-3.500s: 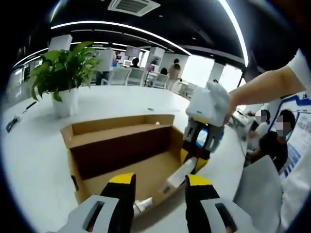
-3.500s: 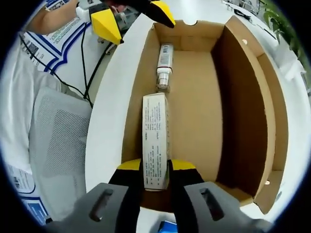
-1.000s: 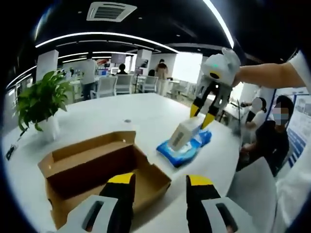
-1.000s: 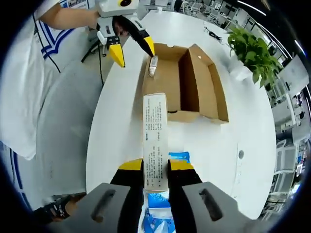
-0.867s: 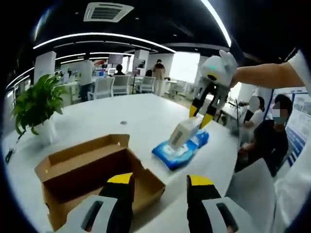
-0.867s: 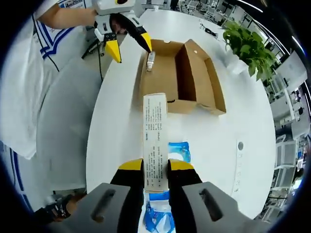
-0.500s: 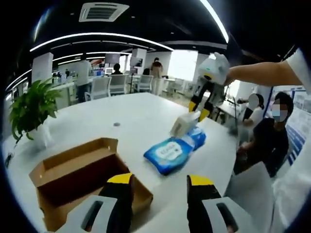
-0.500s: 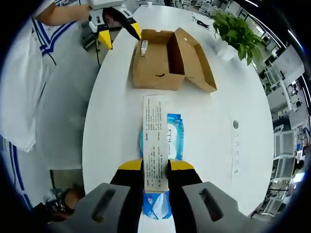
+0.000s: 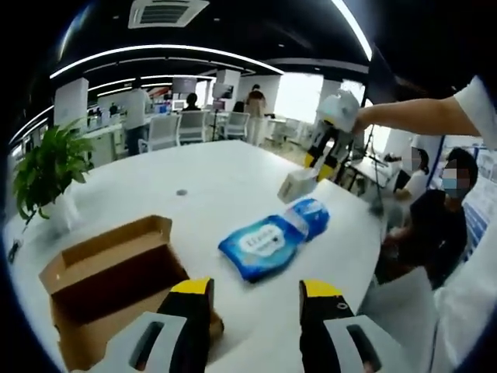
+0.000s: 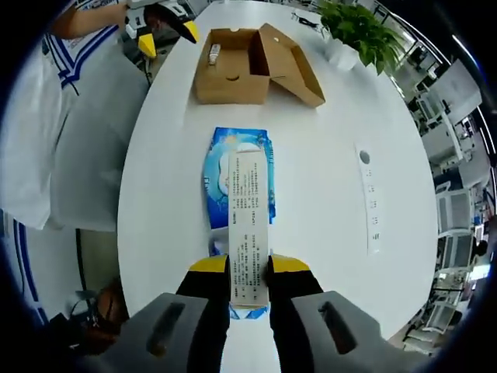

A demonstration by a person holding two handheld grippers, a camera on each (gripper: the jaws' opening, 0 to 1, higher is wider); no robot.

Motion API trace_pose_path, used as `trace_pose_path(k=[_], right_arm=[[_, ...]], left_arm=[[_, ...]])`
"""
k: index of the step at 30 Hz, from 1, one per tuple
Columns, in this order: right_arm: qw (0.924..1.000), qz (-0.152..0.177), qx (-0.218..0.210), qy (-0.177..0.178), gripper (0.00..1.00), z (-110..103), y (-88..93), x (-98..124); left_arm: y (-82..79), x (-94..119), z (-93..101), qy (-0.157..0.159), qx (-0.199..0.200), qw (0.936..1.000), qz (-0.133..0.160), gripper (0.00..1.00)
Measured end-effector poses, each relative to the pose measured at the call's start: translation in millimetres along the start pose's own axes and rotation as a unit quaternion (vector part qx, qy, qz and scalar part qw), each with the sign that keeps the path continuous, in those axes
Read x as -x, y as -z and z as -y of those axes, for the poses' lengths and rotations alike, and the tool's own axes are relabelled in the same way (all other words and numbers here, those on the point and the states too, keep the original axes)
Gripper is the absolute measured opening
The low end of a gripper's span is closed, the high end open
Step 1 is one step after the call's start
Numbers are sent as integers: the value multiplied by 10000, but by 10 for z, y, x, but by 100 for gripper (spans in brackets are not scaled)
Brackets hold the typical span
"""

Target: Operate the shoe box by opening the lid, removing the specified soft item, and placing it in the target area until the item is outside and the box remains undamaged.

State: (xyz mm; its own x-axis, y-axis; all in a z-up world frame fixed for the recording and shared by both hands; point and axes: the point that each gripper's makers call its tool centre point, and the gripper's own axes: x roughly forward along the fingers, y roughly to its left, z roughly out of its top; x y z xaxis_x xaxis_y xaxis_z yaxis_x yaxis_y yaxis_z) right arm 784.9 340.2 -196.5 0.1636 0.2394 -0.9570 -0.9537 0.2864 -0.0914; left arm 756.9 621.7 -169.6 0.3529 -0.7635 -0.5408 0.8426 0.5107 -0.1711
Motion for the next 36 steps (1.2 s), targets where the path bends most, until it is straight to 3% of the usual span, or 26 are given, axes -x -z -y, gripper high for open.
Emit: trace_pose_path(k=[17, 27, 36], right_arm=[[9999, -17, -139, -13, 15, 288, 664, -45], [9996, -77, -279, -55, 15, 519, 1078, -330], [9989, -62, -434, -150, 15, 596, 1209, -620]], left_arm=[[-183, -391, 257, -56, 45, 9999, -76, 45], [-206, -588, 355, -81, 74, 9998, -186, 45], [-227, -717, 403, -82, 7, 9997, -221, 44]])
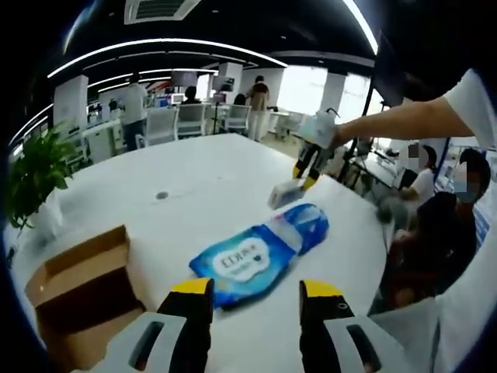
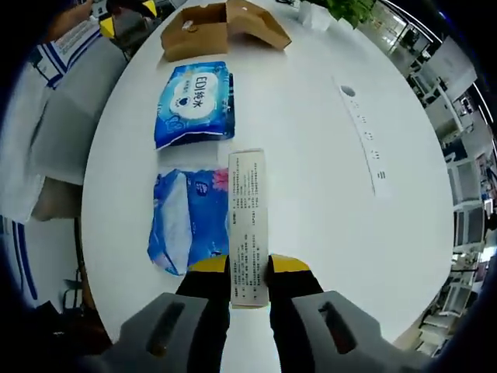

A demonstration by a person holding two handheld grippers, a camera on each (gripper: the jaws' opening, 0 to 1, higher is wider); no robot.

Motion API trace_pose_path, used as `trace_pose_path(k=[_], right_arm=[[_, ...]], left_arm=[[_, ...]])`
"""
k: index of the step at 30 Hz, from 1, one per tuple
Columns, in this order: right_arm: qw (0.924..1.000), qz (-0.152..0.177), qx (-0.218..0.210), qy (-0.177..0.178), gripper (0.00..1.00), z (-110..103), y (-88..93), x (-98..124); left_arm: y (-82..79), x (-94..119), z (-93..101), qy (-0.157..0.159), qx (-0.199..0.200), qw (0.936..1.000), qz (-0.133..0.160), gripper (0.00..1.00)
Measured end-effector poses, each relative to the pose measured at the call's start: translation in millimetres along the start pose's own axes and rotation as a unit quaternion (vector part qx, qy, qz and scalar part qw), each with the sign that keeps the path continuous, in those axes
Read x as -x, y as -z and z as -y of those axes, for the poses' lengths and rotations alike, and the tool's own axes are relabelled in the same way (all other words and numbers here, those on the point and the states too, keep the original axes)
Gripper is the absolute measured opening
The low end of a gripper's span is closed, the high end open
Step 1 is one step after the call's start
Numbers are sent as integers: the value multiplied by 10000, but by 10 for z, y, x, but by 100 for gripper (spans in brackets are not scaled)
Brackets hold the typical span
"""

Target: Operate the shoe box by opening the lid, removing the specified soft item, and placing it in the target area until the item is outside and the box remains undamaged.

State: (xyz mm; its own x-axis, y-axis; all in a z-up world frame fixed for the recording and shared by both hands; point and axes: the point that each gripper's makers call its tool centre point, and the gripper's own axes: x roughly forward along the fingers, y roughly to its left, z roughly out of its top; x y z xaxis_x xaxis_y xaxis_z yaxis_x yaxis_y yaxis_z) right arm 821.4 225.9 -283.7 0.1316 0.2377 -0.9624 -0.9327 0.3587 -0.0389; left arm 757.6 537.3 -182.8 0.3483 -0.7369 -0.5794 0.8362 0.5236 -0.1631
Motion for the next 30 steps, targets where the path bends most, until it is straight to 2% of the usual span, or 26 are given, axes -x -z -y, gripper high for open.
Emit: trace_pose_path(k=[3, 7, 17, 27, 30], right_arm=[[10000, 6, -54, -54, 15, 58, 5, -138], [9999, -17, -28, -148, 15, 40, 2, -206], [9998, 36, -12, -200, 16, 17, -13, -237], [9994, 173, -118, -263, 16, 101, 32, -305], [9994, 212, -108, -269, 16, 49, 5, -307]], left_arm=[[3, 3, 4, 0, 5, 10000, -9, 44], [46, 1, -7, -29, 1, 10000, -64, 44], [97, -41, 21, -26, 29, 9999, -140, 43], [106, -110, 43, 16, 15, 9998, -186, 43], [118, -126, 45, 9, 8, 9998, -212, 43]])
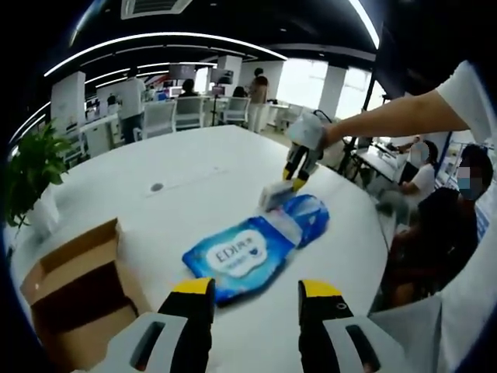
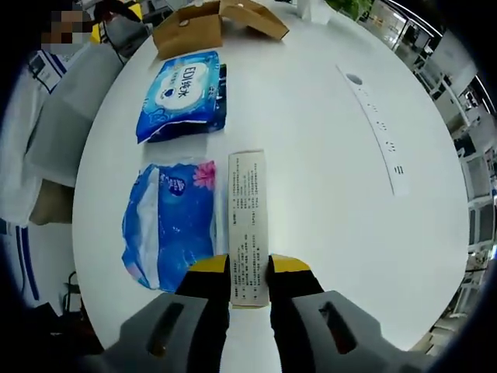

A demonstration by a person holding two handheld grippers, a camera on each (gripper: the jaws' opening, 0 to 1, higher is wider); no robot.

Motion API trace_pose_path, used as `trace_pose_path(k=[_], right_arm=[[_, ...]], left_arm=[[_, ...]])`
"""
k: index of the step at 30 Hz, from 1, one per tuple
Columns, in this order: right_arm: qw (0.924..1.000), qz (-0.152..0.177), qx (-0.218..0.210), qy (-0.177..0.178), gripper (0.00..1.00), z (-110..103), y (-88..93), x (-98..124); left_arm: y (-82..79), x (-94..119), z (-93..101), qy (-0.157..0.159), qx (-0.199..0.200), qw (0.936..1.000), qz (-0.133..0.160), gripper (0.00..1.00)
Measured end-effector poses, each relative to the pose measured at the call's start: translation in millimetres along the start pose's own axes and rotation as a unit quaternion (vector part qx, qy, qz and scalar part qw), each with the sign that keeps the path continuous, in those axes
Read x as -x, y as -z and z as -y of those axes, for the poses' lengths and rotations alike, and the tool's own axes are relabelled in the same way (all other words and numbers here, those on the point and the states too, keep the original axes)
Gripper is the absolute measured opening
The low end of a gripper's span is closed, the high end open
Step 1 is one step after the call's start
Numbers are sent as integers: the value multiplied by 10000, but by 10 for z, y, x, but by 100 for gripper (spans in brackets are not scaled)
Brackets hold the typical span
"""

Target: Operate the shoe box by opening the lid, removing the specified soft item, and placing it in the target area until the item is outside and the box remains undamaged.

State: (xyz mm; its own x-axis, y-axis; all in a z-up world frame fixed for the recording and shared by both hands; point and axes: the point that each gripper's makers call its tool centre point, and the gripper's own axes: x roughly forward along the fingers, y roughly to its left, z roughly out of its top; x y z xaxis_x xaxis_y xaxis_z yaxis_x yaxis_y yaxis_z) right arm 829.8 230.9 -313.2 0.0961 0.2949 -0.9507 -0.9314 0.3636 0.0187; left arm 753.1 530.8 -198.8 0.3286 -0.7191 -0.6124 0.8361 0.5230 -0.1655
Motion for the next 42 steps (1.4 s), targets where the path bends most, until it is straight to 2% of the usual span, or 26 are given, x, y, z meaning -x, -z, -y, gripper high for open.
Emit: trace_pose_path(k=[6, 14, 25, 42], right_arm=[[10000, -6, 32, 5, 17, 3, 2, -7], [9998, 71, -159, -25, 17, -10, -4, 13], [9999, 69, -124, 34, 17, 27, 5, 26], [9997, 96, -151, 146, 27, -30, -42, 155]], left_arm=[[0, -22, 34, 27, 27, 10000, -4, 43], [17, -36, 44, 20, 38, 10000, -4, 43], [36, -33, 66, 27, 27, 10000, -20, 43], [47, -25, 45, 67, 11, 10000, 16, 44]])
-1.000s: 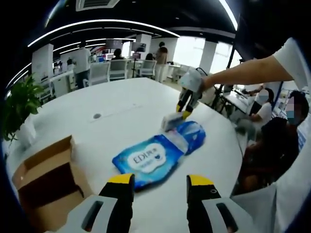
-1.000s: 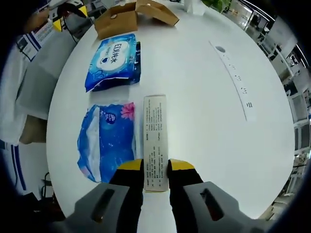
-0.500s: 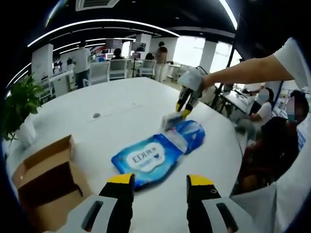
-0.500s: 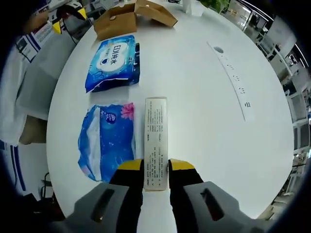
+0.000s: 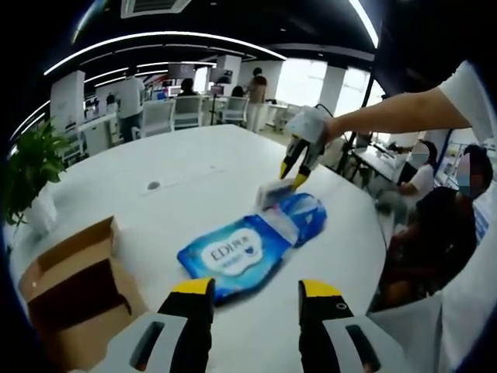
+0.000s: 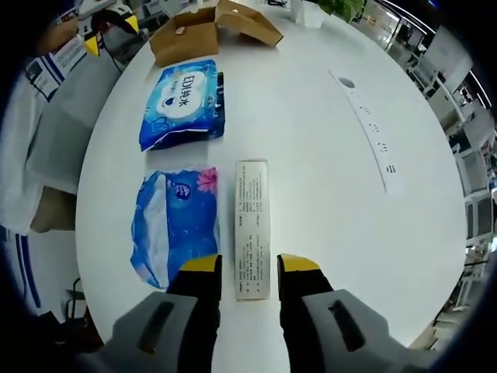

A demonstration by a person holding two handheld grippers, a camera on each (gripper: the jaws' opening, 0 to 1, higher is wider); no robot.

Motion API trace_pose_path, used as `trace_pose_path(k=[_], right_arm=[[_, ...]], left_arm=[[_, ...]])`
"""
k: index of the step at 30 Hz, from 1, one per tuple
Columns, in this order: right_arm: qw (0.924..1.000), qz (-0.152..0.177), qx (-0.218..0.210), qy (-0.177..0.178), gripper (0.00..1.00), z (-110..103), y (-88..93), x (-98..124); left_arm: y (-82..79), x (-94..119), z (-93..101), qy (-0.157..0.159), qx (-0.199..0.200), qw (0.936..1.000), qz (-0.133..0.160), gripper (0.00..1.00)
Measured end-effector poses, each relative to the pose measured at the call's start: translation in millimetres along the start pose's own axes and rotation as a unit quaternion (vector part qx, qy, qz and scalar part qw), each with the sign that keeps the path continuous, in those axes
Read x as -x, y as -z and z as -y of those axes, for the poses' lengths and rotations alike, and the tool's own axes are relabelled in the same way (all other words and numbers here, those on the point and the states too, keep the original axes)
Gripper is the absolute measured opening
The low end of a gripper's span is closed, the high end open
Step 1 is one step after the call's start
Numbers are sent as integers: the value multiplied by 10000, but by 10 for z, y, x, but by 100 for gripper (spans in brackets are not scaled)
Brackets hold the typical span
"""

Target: Operate the shoe box by opening the lid, removing the specified soft item, and placing it in the target area until the item is outside and the box remains undamaged.

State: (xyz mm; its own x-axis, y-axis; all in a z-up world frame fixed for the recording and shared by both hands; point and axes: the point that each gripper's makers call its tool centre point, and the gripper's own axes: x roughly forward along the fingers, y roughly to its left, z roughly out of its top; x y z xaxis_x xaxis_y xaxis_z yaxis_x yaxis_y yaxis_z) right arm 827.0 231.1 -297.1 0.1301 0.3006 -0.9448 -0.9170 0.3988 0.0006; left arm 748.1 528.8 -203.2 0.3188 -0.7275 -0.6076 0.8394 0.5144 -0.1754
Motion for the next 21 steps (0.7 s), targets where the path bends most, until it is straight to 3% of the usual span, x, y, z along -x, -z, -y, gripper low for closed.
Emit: trace_pose_path(k=[21], right_arm=[[9992, 149, -283, 227, 40, -340, -93, 385]], left_arm=[[-75, 143, 35, 62, -188, 9997, 165, 44]])
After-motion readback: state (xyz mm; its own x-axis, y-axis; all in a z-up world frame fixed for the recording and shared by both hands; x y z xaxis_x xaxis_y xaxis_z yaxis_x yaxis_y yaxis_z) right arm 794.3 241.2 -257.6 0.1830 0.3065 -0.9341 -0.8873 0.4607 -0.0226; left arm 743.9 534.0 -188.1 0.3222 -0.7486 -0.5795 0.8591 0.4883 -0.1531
